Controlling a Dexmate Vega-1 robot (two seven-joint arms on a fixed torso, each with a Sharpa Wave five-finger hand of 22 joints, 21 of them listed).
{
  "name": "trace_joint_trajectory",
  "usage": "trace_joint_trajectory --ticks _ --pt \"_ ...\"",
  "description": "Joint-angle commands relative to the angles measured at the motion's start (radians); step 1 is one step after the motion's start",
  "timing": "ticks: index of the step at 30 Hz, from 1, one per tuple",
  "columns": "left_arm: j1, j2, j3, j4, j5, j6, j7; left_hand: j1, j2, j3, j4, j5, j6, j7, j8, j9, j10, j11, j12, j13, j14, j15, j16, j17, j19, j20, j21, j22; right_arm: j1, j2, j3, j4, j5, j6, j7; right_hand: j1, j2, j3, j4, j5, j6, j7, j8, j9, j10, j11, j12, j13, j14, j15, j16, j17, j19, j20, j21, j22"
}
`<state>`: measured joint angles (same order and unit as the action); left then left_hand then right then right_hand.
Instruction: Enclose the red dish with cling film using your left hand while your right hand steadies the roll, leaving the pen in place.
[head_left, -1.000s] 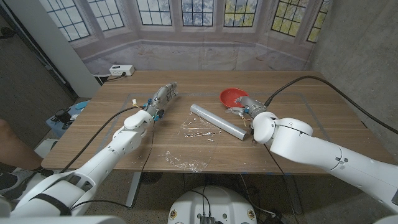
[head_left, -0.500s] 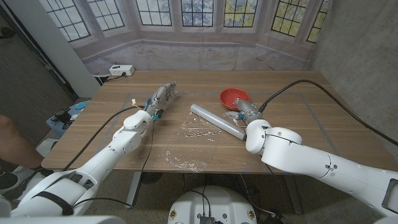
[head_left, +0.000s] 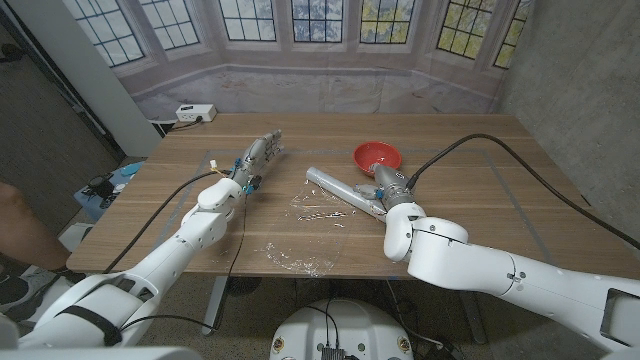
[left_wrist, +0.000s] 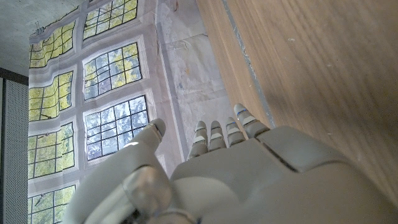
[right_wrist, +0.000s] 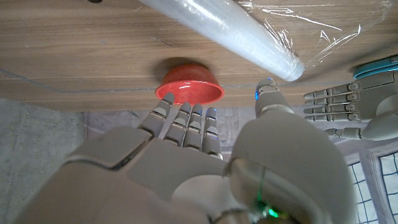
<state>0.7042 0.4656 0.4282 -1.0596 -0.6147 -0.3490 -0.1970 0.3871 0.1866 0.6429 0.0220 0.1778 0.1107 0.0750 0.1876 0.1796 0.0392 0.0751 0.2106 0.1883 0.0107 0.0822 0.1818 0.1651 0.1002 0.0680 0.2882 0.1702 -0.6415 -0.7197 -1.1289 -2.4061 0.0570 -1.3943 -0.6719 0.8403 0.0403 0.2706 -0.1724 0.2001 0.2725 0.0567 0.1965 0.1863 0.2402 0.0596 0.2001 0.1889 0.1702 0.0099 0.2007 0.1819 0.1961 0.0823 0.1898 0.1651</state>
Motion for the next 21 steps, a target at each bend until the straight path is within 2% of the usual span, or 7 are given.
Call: trace_joint_trajectory --ticks 1,6,21 --pt "-0.011 -0.017 -0.004 0.058 -0.004 -0.045 -0.023 0.011 -0.001 0.001 -0.004 0.002 0.01 -0.001 -0.002 0.001 0.007 0.002 0.0 0.004 -0.001 0.008 0.0 0.006 0.01 -0.001 -0.003 0.002 0.055 0.027 -0.072 0.051 0.143 -0.002 -0.178 0.016 -0.003 0.011 0.001 0.005 0.017 0.002 0.011 0.0 0.015 -0.001 0.006 0.001 0.012 0.001 0.007 0.0 0.01 -0.001 0.007 0.004" --pt "-0.017 -0.026 0.0 0.078 -0.003 -0.056 -0.035 0.011 0.0 0.001 -0.004 0.002 0.011 -0.001 -0.002 0.001 0.006 0.0 -0.001 0.004 -0.001 0.007 0.0 0.006 0.011 -0.001 -0.005 0.002 0.128 0.03 -0.108 0.087 0.46 -0.002 -0.445 0.02 -0.005 0.011 0.002 0.005 0.018 0.003 0.01 0.0 0.016 0.001 0.005 0.001 0.014 0.002 0.007 0.0 0.01 0.001 0.006 0.004" --pt "-0.022 -0.038 0.011 0.087 0.009 -0.065 -0.036 0.012 0.002 0.002 -0.004 0.002 0.012 -0.001 -0.002 0.001 0.007 0.003 -0.001 0.004 -0.002 0.008 0.0 0.007 0.013 0.0 -0.01 0.003 0.125 0.027 -0.1 0.104 0.537 -0.002 -0.445 0.035 -0.013 0.012 -0.001 0.007 0.014 0.006 0.006 0.001 0.013 0.006 0.002 0.002 0.015 0.008 0.004 0.0 0.01 0.007 0.003 0.004"
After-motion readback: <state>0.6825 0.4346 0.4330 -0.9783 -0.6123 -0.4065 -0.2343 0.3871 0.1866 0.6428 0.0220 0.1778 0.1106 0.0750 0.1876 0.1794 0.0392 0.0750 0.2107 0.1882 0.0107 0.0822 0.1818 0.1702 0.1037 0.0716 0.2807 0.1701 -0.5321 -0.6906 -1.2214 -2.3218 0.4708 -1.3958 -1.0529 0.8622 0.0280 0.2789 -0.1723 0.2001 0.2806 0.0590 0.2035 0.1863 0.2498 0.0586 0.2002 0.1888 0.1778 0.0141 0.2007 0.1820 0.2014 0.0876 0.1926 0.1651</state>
